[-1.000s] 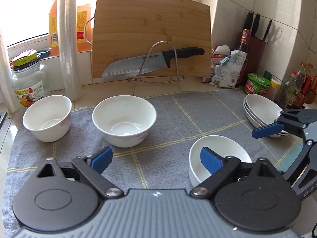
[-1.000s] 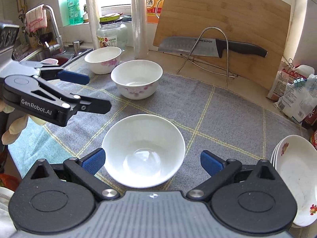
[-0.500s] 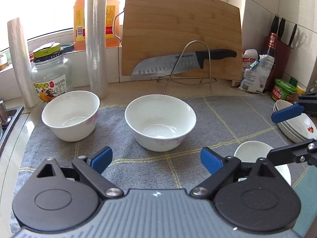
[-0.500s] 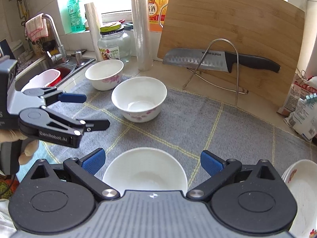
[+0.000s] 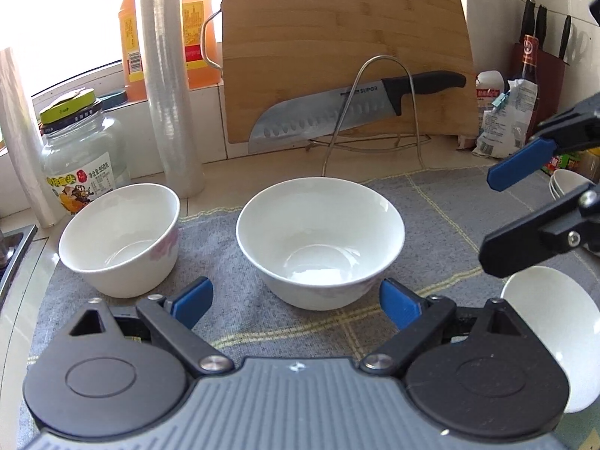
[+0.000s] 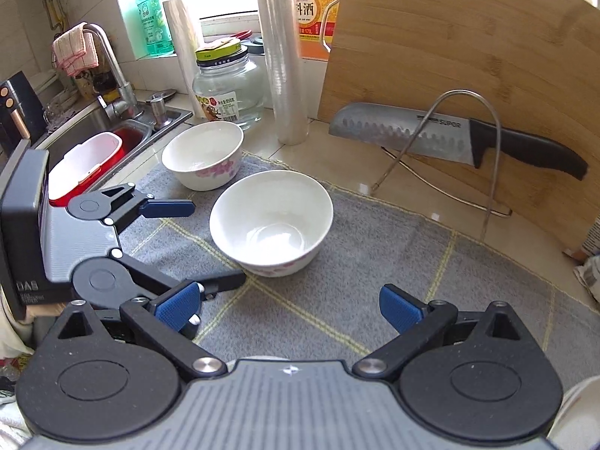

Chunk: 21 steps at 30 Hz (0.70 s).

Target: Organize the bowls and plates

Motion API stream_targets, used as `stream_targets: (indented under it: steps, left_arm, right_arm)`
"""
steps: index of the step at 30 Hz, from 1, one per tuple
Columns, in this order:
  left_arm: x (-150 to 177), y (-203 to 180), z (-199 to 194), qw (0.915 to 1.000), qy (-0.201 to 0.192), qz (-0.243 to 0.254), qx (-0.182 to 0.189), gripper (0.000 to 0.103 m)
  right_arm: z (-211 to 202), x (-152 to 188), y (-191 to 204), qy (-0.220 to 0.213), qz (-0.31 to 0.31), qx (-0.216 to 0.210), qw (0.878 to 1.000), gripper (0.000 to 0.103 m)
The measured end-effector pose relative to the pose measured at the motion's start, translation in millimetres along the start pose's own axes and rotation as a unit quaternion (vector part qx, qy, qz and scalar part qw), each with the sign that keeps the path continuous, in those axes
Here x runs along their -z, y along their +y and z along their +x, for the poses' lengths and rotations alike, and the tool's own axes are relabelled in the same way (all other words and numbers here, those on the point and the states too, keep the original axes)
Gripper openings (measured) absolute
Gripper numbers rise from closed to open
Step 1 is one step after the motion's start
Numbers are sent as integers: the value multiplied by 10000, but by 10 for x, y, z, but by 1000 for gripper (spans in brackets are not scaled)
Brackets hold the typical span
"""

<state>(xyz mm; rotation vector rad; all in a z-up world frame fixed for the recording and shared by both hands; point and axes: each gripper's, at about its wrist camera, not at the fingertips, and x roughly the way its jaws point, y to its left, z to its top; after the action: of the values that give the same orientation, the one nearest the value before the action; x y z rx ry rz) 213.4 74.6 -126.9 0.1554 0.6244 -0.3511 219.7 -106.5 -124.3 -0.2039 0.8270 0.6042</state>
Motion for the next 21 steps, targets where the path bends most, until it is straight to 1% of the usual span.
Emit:
stream_targets:
  steps: [6,14,18,21]
  left_arm:
    - [-12,-26,86,9999,-41,76,-63,95]
    - [-27,-7,132,10000,-22,63,53,95]
    - [-39,1,148,9999,-21,113,121,93]
    - [-41,4,156,9997,-25,132,187,91]
  right_arm:
    - [235,-192,-51,90,37,-209,9997,103]
    - [521,-432,-90,181,-5,-412,9990,103]
    - [680,-486,-104,296,51,-539,9981,102]
    - [764,-508,-99,350,14,-528,9980,101]
